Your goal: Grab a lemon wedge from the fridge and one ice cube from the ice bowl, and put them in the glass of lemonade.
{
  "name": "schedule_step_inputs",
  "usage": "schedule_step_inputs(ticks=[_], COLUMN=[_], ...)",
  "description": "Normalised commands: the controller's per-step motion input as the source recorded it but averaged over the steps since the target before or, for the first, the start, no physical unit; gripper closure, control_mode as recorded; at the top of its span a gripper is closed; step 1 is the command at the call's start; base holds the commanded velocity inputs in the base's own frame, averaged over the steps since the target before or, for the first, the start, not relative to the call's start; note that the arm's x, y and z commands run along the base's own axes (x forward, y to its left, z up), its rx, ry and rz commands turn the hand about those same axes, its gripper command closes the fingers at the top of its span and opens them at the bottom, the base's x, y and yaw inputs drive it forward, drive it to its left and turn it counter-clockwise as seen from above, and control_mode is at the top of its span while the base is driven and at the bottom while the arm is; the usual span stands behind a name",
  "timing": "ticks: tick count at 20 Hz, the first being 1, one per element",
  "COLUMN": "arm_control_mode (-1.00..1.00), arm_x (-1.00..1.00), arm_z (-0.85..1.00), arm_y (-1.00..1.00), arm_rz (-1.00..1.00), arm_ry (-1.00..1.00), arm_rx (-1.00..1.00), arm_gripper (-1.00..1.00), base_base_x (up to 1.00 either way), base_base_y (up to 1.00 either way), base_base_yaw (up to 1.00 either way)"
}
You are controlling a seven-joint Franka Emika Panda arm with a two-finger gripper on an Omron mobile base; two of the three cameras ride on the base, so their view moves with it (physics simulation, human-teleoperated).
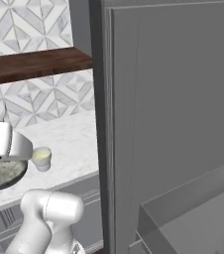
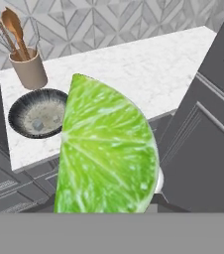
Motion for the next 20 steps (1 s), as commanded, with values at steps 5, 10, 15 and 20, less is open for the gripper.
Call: schedule_step_inputs(ticks=[5, 10, 15, 20], arm_control_mode=[1.0, -1.0, -1.0, -1.0], arm_x=[0.0, 0.02, 0.41, 0.66], arm_z=[0.0, 0.0, -0.06, -0.66], arm_y=[0.0, 0.01, 0.94, 0.06], arm_rz=[0.0, 0.0, 0.31, 0.33], arm_ry=[0.0, 0.0, 0.33, 0.08], arm_rx=[0.0, 0.0, -0.23, 0.0], arm_gripper=[1.0, 1.0, 1.0, 1.0], base_base_x=[0.0, 0.0, 0.0, 0.0], base_base_y=[0.0, 0.0, 0.0, 0.0], base_base_yaw=[0.0, 0.0, 0.0, 0.0])
